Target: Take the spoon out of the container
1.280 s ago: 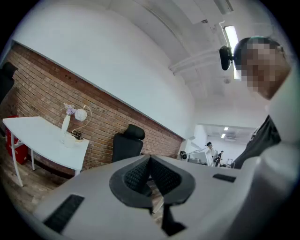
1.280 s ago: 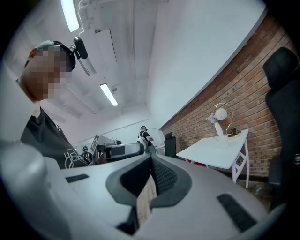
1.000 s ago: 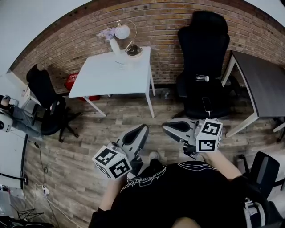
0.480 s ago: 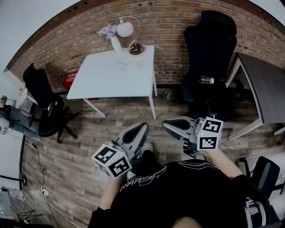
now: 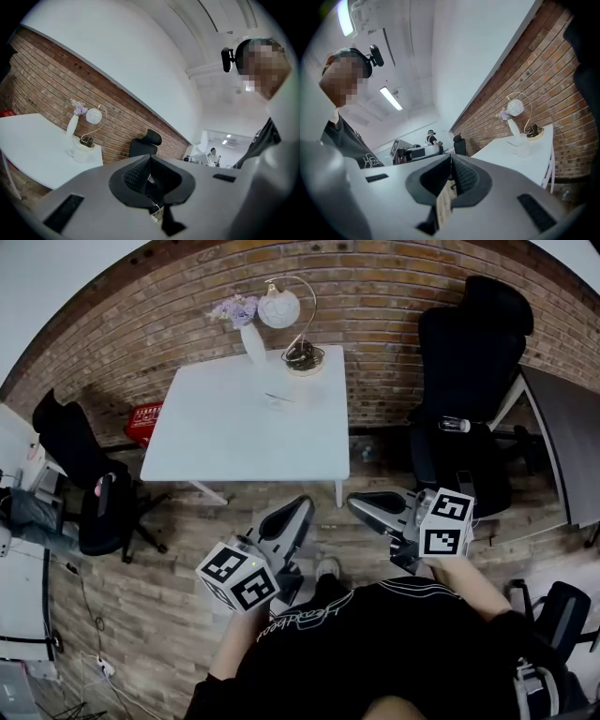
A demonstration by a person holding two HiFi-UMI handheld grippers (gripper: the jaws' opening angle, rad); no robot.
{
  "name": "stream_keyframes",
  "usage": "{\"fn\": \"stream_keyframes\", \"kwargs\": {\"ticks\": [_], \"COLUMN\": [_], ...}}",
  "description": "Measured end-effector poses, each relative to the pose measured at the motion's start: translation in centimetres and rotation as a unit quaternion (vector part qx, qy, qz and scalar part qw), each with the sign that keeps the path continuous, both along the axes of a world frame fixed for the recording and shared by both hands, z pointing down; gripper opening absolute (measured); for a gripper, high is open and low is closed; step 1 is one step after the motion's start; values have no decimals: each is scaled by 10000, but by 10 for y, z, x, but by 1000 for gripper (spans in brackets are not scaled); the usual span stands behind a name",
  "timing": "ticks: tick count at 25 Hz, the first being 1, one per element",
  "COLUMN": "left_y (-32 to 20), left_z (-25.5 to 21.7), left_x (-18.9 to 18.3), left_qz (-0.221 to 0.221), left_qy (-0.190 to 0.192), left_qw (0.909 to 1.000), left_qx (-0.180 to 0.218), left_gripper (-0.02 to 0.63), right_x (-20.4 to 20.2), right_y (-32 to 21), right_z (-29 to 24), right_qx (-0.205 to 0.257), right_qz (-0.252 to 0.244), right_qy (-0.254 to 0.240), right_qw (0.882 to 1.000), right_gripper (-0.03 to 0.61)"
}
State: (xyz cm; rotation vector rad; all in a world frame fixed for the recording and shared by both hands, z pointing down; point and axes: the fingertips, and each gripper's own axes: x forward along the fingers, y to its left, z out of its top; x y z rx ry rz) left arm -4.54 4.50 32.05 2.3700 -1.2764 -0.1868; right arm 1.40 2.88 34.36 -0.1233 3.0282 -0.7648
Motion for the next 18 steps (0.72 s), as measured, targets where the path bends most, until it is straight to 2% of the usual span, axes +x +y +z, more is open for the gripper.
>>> {"fn": "stream_keyframes", "kwargs": {"ticks": [5,9,18], "left_y": [-64,-102,-158], "left_z": [-2,1,45], "left_x": [-64,-99,-124], "left_qz": [158,248,315], "left_qy": [57,32,-80], "left_qw": [9999,9997,9991], "left_qx": [-17,8,-269], "left_gripper": [6,6,8], "right_x": [-58,-89,-104], "right_y": [-64,-99,-143], "right_z": [-2,4,25], "right_qx": [-69,-117,-287], "right_qz": [278,469,777], "right_qy": [11,81,163], "right_qw": [9996,9988,9964], "right_gripper": [-3,-3,-3]}}
